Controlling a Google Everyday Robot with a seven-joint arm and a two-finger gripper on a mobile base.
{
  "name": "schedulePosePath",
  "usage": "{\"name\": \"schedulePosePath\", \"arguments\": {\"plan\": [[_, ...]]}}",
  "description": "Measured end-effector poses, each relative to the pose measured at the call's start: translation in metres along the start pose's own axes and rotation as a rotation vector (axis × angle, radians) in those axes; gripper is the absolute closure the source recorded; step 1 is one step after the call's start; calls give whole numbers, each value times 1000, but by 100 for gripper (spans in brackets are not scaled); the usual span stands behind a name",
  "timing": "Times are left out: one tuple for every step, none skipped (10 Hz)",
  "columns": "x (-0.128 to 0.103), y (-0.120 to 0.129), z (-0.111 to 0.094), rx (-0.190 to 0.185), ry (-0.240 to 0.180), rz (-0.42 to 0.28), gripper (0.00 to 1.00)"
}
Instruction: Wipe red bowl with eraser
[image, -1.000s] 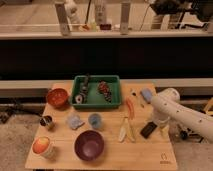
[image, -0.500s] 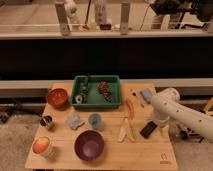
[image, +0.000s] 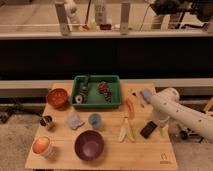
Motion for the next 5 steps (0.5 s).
{"name": "schedulePosePath", "arguments": {"plan": [[0, 0, 0, 0, 0, -2, 20], [0, -1, 0, 1, 0, -3, 20], [0, -1, 0, 2, 0, -5, 20], [0, -2, 0, 2, 1, -7, 20], [1, -2, 0, 3, 1, -9, 20]]}}
